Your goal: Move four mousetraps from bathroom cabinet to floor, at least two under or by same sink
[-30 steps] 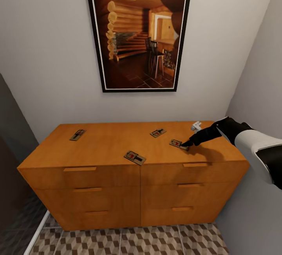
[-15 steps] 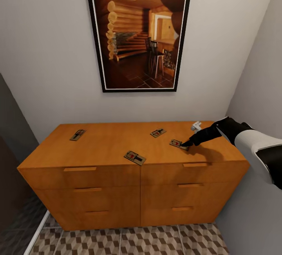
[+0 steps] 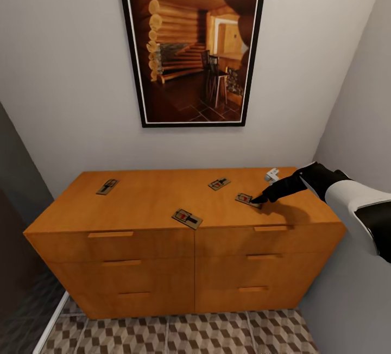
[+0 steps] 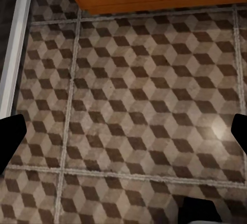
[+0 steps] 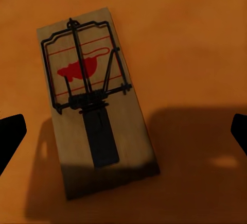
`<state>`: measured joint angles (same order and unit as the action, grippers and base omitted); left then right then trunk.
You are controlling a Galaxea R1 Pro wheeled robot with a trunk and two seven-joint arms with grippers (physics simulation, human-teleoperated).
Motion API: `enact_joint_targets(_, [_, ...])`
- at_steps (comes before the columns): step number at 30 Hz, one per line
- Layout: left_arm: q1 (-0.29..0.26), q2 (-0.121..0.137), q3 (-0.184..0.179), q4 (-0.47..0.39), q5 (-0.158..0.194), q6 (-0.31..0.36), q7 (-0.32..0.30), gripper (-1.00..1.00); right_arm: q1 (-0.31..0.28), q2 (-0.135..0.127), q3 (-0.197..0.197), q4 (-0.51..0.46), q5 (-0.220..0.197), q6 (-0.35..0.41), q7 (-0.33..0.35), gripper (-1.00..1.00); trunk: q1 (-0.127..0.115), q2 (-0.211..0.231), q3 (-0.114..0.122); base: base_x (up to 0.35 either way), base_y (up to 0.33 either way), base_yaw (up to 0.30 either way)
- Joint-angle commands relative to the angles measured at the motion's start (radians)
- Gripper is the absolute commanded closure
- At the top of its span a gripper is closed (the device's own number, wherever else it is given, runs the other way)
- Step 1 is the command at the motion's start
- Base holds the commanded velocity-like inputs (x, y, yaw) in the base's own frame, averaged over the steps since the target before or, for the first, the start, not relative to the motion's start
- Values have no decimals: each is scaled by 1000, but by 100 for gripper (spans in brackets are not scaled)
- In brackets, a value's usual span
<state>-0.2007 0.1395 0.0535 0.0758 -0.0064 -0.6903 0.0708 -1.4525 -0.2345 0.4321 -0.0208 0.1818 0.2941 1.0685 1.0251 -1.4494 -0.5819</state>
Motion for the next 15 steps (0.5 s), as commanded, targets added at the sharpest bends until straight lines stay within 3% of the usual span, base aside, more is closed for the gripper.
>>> enact_joint_targets(1, [-2, 0, 5, 4, -1, -6, 0, -100, 0, 0, -9, -2, 10, 8, 4, -100, 0, -1, -2, 0, 0, 0])
enact_joint_targets(15, [-2, 0, 5, 4, -1, -6, 0, -100, 0, -2, -8, -2, 10, 8, 4, -100, 0, -1, -23, 0, 1, 0])
